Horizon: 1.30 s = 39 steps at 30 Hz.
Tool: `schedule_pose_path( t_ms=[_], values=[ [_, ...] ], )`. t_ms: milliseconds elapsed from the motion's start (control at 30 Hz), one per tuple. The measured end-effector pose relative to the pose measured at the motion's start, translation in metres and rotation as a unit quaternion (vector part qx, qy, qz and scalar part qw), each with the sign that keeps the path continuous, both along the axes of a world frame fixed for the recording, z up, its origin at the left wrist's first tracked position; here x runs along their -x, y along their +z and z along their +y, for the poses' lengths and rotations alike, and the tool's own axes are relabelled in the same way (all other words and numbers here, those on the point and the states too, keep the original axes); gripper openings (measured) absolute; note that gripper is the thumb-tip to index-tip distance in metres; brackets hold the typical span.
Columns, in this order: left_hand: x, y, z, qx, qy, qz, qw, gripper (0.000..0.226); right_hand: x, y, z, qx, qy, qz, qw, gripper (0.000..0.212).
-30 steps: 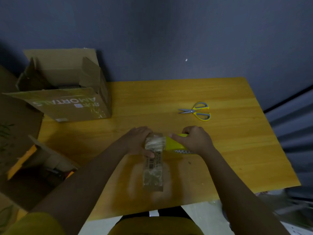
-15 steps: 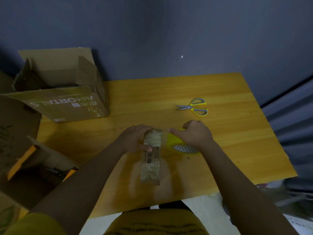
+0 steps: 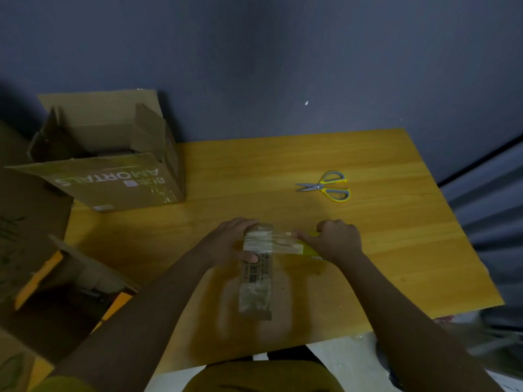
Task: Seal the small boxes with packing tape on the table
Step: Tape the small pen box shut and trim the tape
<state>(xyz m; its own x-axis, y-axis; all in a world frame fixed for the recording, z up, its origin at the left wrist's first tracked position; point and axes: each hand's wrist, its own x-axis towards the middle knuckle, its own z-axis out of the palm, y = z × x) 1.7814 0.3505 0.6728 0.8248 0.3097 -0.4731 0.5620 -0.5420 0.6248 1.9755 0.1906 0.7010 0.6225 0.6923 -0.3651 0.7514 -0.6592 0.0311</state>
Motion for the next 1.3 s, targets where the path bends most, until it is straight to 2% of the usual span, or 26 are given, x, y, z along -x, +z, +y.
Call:
schedule_pose_path(
  t_ms=[500, 567, 667, 733, 800, 900, 967, 1133, 1200, 1300],
  values=[
    [-0.001, -0.005, -0.001, 0.044, 0.008, -0.012, 0.999, 0.094, 0.001, -0.026, 0.004, 0.034, -0.01, -0.003, 0.999, 0.076],
    [-0.002, -0.007, 0.0, 0.028, -0.008, 0.001, 1.0, 0.101, 0.004, -0.028, 0.007, 0.038, -0.009, 0.003, 0.999, 0.074],
    [-0.003, -0.007, -0.001, -0.059, -0.059, 0.036, 0.996, 0.115, 0.009, -0.031, 0.017, 0.055, -0.003, 0.011, 0.998, 0.071],
    [-0.004, -0.005, -0.005, -0.12, -0.071, 0.04, 0.989, 0.105, 0.013, -0.031, 0.025, 0.065, 0.005, 0.01, 0.998, 0.068],
    [-0.004, -0.002, -0.014, -0.171, -0.056, -0.008, 0.984, 0.089, 0.017, -0.031, 0.029, 0.068, 0.012, 0.011, 0.998, 0.066],
    [0.001, -0.003, -0.028, -0.287, -0.106, -0.097, 0.947, 0.043, 0.02, -0.031, 0.029, 0.065, 0.018, 0.015, 0.998, 0.065],
    [0.001, 0.001, -0.037, -0.292, -0.134, -0.076, 0.944, 0.024, 0.021, -0.031, 0.029, 0.067, 0.023, 0.02, 0.997, 0.064],
    [-0.028, 0.016, -0.048, -0.282, -0.1, 0.079, 0.951, 0.026, 0.022, -0.028, 0.029, 0.053, 0.029, 0.033, 0.998, 0.062],
    [-0.039, 0.016, -0.047, -0.264, -0.061, 0.094, 0.958, 0.039, 0.022, -0.027, 0.028, 0.051, 0.037, 0.028, 0.998, 0.062],
    [-0.048, 0.013, -0.047, -0.29, -0.028, 0.081, 0.953, 0.048, 0.021, -0.028, 0.027, 0.047, 0.048, 0.025, 0.997, 0.062]
  ],
)
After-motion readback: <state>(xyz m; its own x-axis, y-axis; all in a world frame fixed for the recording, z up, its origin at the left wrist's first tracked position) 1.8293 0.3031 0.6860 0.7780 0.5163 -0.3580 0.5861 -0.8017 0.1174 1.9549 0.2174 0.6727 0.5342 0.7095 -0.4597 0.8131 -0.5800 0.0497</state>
